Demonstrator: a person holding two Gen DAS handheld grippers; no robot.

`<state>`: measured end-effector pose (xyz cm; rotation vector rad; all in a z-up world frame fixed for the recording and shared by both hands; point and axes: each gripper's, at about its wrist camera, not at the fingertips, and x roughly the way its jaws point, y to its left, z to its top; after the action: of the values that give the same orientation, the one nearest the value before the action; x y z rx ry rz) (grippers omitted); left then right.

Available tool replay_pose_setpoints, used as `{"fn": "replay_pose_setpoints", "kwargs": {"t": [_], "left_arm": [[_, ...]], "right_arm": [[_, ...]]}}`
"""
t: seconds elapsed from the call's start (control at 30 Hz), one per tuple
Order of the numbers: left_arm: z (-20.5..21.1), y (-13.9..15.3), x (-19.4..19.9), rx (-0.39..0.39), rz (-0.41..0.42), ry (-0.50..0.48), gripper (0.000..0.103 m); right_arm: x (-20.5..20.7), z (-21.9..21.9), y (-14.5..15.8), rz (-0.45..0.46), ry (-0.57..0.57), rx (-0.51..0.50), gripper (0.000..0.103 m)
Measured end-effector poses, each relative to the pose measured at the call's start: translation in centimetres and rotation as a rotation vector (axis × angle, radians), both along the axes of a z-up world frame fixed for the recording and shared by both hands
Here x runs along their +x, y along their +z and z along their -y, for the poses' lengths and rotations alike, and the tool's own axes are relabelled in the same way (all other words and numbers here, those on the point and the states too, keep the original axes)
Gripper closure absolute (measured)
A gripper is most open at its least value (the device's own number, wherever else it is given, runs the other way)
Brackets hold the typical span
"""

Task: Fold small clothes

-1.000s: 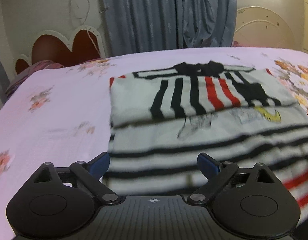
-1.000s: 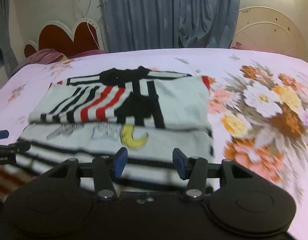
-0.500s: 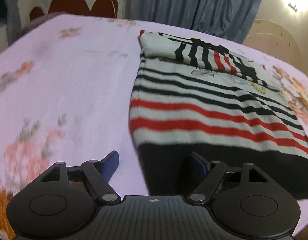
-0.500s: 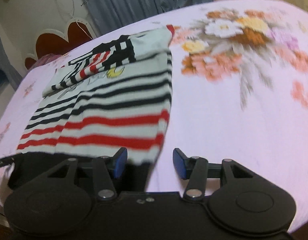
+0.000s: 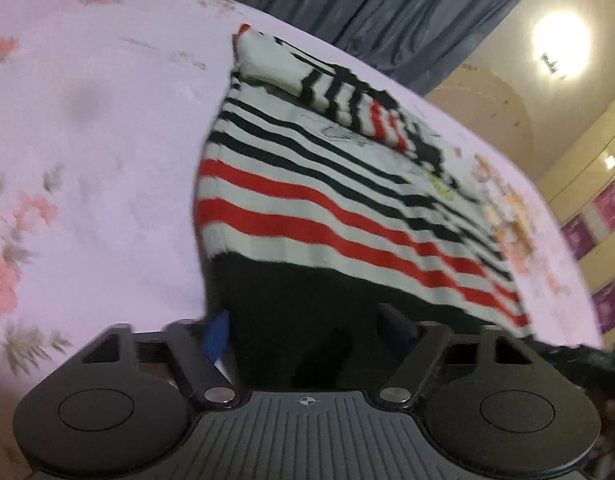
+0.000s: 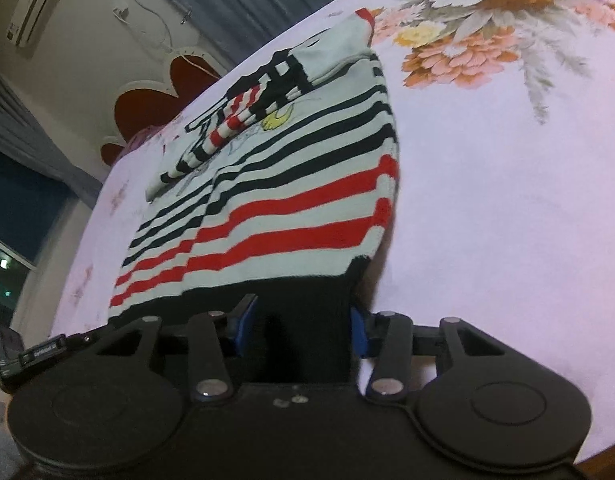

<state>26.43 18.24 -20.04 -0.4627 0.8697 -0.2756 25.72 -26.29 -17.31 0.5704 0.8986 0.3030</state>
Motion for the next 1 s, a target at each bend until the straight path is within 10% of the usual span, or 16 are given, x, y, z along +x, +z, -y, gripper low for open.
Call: {"fn": "replay_pose_setpoints", "kwargs": {"t": [0.3,0.4,0.53,0.7,1.0], "left_arm": [[0.1,-1.0,0.2,-0.08,0.028,0.041,0.049],[0.3,-0.9,0.4,-0.016,0.02,0.071,0.1],[-0.1,2.3,-2.1,-0.057,0.183,0.021,0.1],[-0.8,-1.4,-0.5,0.004,0.0,0.112,0.099],[-1.4,2.3,-0.1,-0.082,0.149,0.179,0.099]], "right_arm": [[0.2,-0.2,-0.3,-0.008,0.008,-0.004,0.075],[0.6,0.1,-0.3,-0.009,-0.005,-0.014,0.097],[-1.1,0.9,2.5,0.124,-0.023,0.0,0.098],[-0.1,1.3,0.9,0.046,-0.033,-0.048,0.098],[2.3,2.0,3.7,0.13,-0.05,0.002,0.098]]}}
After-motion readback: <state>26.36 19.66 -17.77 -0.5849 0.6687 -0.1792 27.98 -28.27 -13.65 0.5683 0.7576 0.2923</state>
